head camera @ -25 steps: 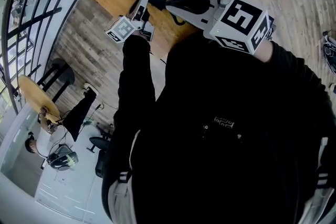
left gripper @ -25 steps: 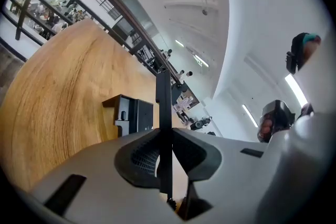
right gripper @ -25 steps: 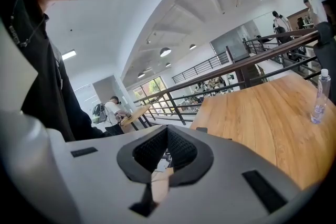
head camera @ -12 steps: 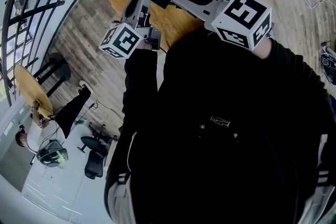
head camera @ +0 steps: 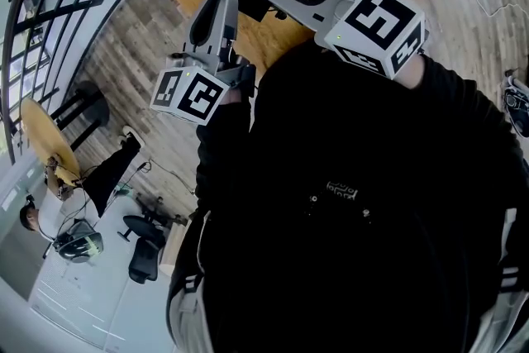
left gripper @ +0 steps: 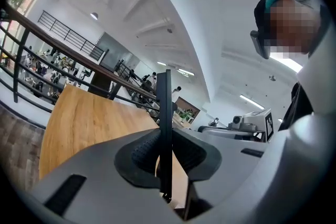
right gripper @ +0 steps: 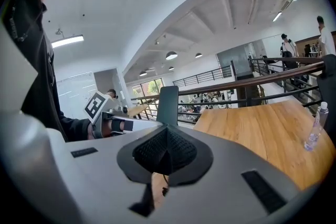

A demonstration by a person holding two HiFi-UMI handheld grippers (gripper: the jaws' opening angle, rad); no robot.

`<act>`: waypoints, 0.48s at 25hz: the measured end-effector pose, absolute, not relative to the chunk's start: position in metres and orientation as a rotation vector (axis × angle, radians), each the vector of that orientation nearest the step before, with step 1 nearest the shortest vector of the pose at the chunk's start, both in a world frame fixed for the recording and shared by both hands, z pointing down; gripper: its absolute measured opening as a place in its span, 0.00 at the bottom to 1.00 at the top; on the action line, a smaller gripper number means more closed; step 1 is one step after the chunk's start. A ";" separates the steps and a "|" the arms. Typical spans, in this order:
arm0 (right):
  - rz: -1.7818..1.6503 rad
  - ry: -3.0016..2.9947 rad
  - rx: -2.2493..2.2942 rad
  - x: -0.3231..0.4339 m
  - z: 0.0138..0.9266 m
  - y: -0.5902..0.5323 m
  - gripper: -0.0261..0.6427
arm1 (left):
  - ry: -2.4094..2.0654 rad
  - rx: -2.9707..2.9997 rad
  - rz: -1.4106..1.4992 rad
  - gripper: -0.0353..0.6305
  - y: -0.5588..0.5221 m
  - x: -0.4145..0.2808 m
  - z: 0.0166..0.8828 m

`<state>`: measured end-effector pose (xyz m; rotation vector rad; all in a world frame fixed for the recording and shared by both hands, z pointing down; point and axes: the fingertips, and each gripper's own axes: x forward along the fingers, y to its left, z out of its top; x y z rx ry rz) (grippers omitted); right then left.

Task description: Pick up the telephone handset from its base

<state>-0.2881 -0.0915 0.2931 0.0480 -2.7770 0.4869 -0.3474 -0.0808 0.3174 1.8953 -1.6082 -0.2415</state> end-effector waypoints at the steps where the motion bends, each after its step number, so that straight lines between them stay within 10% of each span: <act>1: 0.483 -2.777 0.048 -0.289 0.293 -0.091 0.06 | -1.614 1.894 -0.236 0.17 -0.079 -0.348 0.316; 12: 0.470 -2.781 0.053 -0.290 0.295 -0.083 0.06 | -1.565 1.896 -0.262 0.17 -0.075 -0.340 0.321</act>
